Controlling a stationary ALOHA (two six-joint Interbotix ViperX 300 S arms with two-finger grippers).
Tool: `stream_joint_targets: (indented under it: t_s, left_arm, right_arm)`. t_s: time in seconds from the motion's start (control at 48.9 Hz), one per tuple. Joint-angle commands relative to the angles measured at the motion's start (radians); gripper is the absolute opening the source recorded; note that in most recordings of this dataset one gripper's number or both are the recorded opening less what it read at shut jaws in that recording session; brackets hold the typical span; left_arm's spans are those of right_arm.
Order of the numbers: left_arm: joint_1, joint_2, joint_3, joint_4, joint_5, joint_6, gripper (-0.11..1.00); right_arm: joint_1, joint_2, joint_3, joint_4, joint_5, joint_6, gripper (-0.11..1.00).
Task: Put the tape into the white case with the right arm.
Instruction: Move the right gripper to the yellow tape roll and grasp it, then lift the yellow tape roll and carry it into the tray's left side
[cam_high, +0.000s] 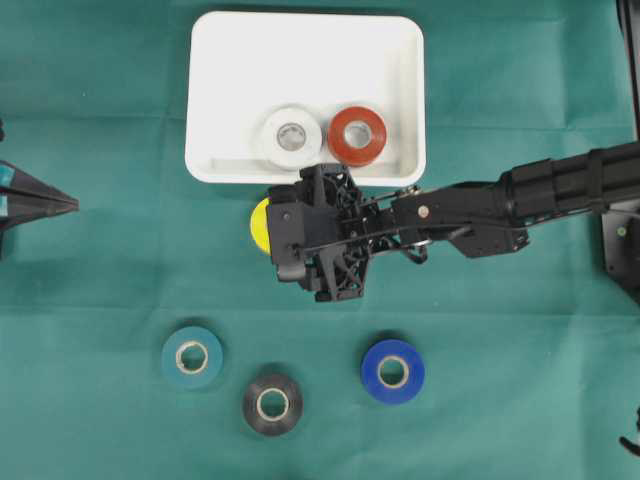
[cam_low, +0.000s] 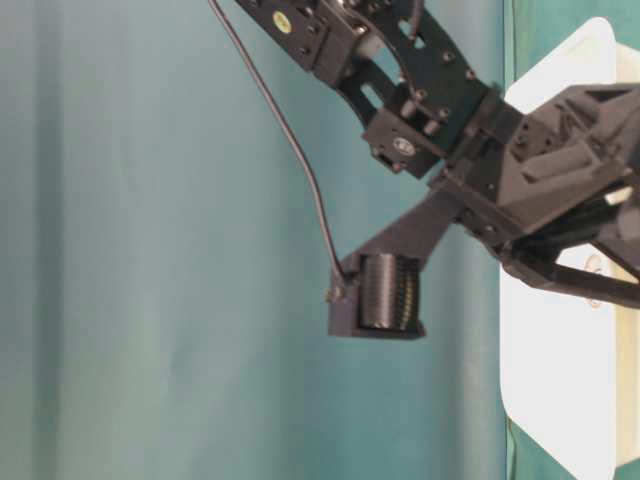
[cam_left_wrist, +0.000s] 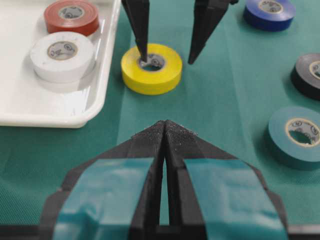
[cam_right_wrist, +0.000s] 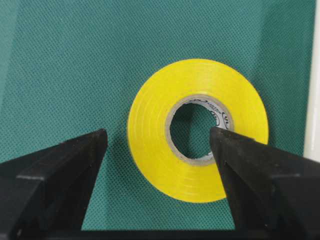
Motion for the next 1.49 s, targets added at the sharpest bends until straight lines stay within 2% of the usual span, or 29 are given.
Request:
stream_joint_targets:
  t_s: [0.0,0.082,0.184,0.266,0.593,0.961,1.227,1.472]
  left_arm:
    - [0.002,0.009,-0.009,-0.002,-0.006,0.0,0.01]
    - [0.003,0.009,-0.009,-0.002,-0.006,0.0,0.01]
    - [0.003,0.009,-0.009,-0.002,-0.006,0.0,0.01]
    - [0.002,0.008,-0.009,-0.002,-0.006,0.0,0.01]
    - [0.002,0.009,-0.008,0.0,-0.006,0.0,0.01]
    - [0.002,0.009,-0.008,-0.002,-0.006,0.0,0.01]
    - [0.003,0.009,-0.008,-0.002,-0.006,0.0,0.01]
    - [0.002,0.009,-0.009,-0.002,-0.006,0.0,0.01]
  right_arm:
    - [0.003,-0.009,-0.023,-0.002,-0.005,0.002,0.47]
    - [0.003,-0.002,-0.028,-0.002,-0.005,0.002,0.4]
    - [0.003,0.005,-0.029,-0.002,-0.003,0.002,0.15]
    - [0.003,0.006,-0.029,-0.002,0.002,0.002,0.05]
    - [0.003,-0.003,-0.032,-0.002,0.003,0.002,0.03]
    - [0.023,-0.114,-0.034,-0.002,0.003,0.002,0.03]
    - [0.023,-0.109,-0.037,-0.002,-0.005,0.003,0.03]
    - [0.021,-0.048,-0.129,0.0,-0.014,0.003,0.03]
